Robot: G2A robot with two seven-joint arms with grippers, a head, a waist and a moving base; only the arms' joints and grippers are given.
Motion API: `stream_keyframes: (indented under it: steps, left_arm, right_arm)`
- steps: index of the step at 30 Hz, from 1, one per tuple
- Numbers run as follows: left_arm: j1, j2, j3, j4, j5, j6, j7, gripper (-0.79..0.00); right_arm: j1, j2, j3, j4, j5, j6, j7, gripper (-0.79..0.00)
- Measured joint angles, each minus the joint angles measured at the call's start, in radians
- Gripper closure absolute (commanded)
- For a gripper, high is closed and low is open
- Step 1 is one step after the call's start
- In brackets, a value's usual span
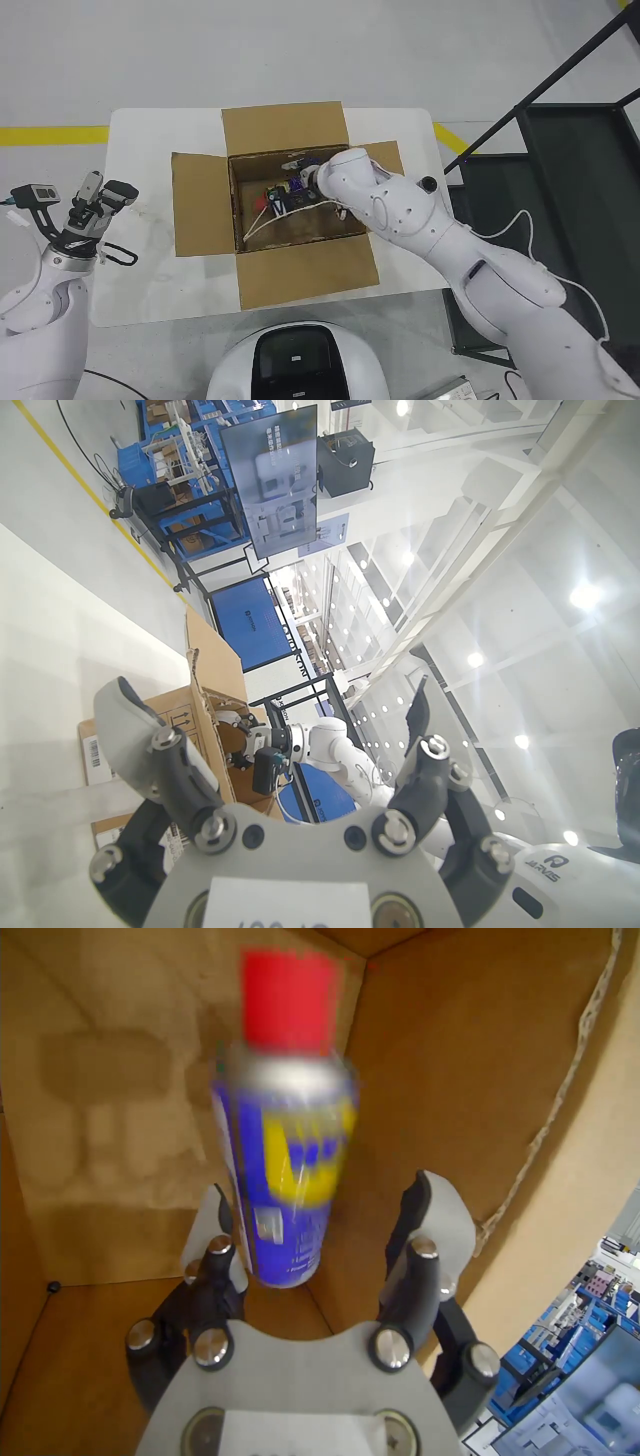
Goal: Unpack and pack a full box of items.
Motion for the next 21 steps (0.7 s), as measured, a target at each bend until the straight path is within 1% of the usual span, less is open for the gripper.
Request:
stream_keyframes:
  steps: [3,5,7,10,13,16,17,19,21]
  left_arm:
    - [0.000,0.000,0.000,0.000,0.000,0.000,0.000,-0.785]
    - [0.000,0.000,0.000,0.000,0.000,0.000,0.000,-0.785]
    - [0.000,0.000,0.000,0.000,0.000,0.000,0.000,-0.785]
    - [0.000,0.000,0.000,0.000,0.000,0.000,0.000,-0.785]
    - [0.000,0.000,0.000,0.000,0.000,0.000,0.000,-0.785]
    - [0.000,0.000,0.000,0.000,0.000,0.000,0.000,-0.785]
    - [0.000,0.000,0.000,0.000,0.000,0.000,0.000,-0.785]
    - [0.000,0.000,0.000,0.000,0.000,0.000,0.000,-0.785]
    - [0.000,0.000,0.000,0.000,0.000,0.000,0.000,-0.785]
  right_arm:
    - [-0.002,-0.001,0.012,-0.001,0.008,0.013,-0.048,-0.785]
    - [-0.017,0.007,0.037,-0.024,0.032,0.028,-0.109,-0.785]
    - [-0.039,0.022,0.067,-0.058,0.045,0.040,-0.174,-0.785]
    - [-0.100,0.061,0.135,-0.136,0.062,0.046,-0.300,-0.785]
    - [-0.196,0.116,0.235,-0.246,0.070,0.038,-0.423,-0.785]
    - [-0.296,0.159,0.337,-0.343,0.096,0.038,-0.496,-0.785]
    - [-0.344,0.177,0.384,-0.386,0.117,0.037,-0.516,-0.785]
    - [-0.415,0.199,0.456,-0.445,0.156,0.023,-0.531,-0.785]
    - [-0.492,0.222,0.534,-0.510,0.181,0.009,-0.508,-0.785]
